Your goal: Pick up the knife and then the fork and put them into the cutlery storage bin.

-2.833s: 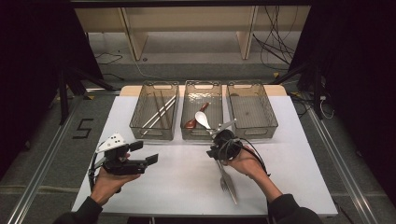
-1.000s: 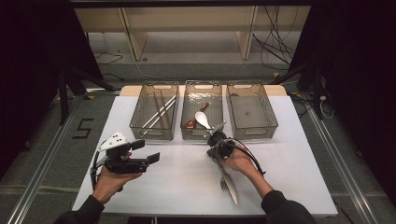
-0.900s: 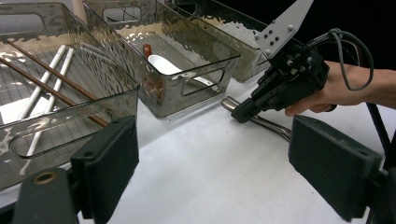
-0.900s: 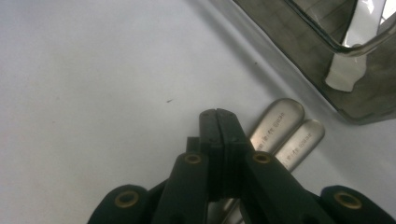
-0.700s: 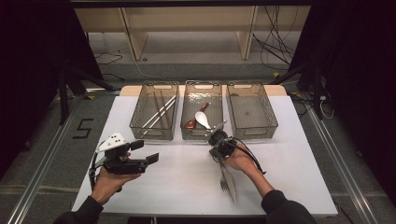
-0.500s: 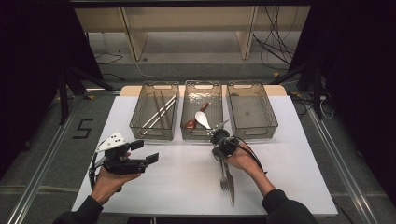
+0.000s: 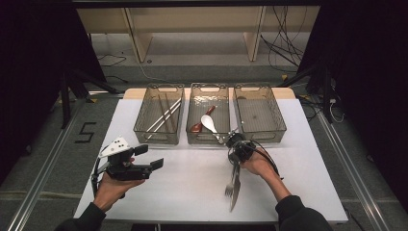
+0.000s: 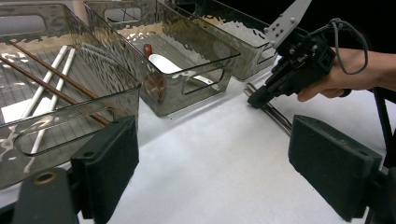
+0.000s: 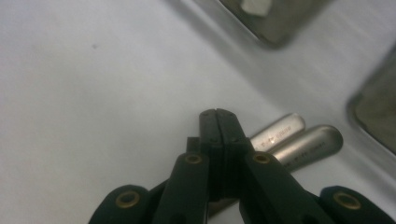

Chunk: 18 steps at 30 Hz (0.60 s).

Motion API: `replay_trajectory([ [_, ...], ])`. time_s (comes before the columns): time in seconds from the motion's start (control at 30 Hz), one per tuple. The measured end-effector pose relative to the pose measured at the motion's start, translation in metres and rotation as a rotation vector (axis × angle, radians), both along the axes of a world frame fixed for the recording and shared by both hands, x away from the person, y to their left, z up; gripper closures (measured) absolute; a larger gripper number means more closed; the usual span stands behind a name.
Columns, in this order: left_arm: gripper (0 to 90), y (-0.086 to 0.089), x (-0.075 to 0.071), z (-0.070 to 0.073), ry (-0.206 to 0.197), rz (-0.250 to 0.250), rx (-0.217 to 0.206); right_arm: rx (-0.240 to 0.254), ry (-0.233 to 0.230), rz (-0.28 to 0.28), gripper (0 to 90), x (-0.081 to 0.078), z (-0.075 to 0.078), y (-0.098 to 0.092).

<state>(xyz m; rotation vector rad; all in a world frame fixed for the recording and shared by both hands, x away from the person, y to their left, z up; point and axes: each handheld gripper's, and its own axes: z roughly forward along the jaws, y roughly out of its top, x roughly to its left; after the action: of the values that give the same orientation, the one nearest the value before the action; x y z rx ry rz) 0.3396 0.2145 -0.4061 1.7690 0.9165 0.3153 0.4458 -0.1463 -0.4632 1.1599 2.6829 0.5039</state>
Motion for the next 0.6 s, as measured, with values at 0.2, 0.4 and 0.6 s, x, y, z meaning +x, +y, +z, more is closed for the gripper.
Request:
replay_trajectory([
  [0.2,15.7,0.0,0.0,0.0,-0.001,0.0,0.001,-0.017,0.029,-0.043,90.0,-0.009,0.002,-0.023],
  [0.4,15.7,-0.002,0.0,-0.001,0.005,-0.002,0.005,-0.023,0.061,-0.064,90.0,-0.024,0.004,-0.048],
  [0.6,15.7,-0.003,0.0,-0.001,0.002,-0.003,0.01,-0.033,0.094,-0.079,90.0,-0.043,0.005,-0.069],
])
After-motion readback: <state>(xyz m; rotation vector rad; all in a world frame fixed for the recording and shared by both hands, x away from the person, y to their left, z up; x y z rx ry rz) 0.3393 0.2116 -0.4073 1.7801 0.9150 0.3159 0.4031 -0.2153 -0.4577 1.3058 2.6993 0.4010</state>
